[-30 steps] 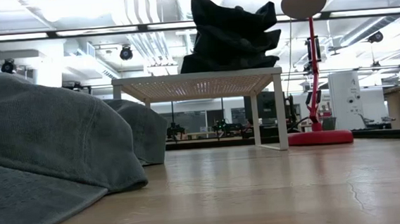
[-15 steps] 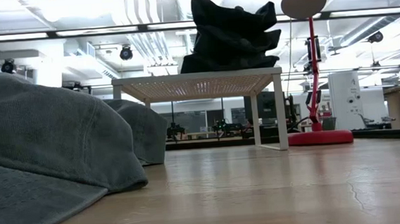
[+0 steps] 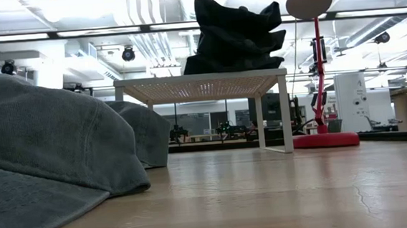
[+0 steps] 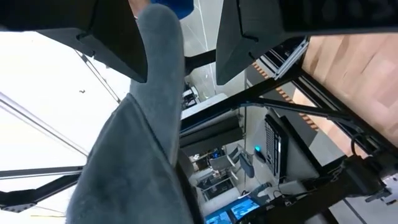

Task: Pick & Place hat
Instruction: Put the left gray cap on the shelf

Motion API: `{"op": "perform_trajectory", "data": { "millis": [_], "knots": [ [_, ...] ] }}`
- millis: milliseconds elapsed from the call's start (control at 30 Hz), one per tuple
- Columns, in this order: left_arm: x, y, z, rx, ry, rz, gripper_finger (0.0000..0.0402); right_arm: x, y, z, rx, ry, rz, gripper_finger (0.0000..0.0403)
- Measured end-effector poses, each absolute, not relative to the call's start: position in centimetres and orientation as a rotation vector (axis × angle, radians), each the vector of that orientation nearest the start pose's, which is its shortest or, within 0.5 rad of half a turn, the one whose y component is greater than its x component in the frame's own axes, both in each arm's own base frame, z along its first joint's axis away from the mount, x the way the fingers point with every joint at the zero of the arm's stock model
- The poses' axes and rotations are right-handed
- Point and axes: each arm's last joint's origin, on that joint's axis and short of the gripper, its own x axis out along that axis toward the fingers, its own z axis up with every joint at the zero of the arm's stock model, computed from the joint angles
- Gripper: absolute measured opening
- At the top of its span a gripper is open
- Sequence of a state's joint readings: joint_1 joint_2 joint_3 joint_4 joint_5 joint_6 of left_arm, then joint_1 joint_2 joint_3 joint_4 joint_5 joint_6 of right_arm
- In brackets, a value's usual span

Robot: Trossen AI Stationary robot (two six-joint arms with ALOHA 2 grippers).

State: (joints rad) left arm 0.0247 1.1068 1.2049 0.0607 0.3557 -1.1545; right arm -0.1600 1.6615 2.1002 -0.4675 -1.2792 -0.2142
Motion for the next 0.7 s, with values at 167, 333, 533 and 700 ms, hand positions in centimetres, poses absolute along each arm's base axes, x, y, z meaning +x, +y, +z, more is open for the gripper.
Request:
{"op": "perform_trajectory", "data": {
  "millis": [167,333,533,700],
  "knots": [
    [23.41,-0.45,43.8,-1.107,0.057,-0.389,0.0181,31.77,-2.33,52.23,-0.175,-0.098,1.108,0.0008],
    [23.41,-0.44,43.8,-1.105,0.058,-0.391,0.0181,31.88,-2.39,52.25,-0.196,-0.105,1.063,0.0008],
    [23.36,-0.25,44.07,-1.092,0.028,-0.401,0.0181,32.15,-2.46,52.06,-0.21,-0.103,1.009,0.0008],
    [23.47,0.01,44.04,-1.091,0.021,-0.391,0.0181,32.55,-2.57,51.47,-0.21,-0.089,0.989,0.0008]
  ]
}}
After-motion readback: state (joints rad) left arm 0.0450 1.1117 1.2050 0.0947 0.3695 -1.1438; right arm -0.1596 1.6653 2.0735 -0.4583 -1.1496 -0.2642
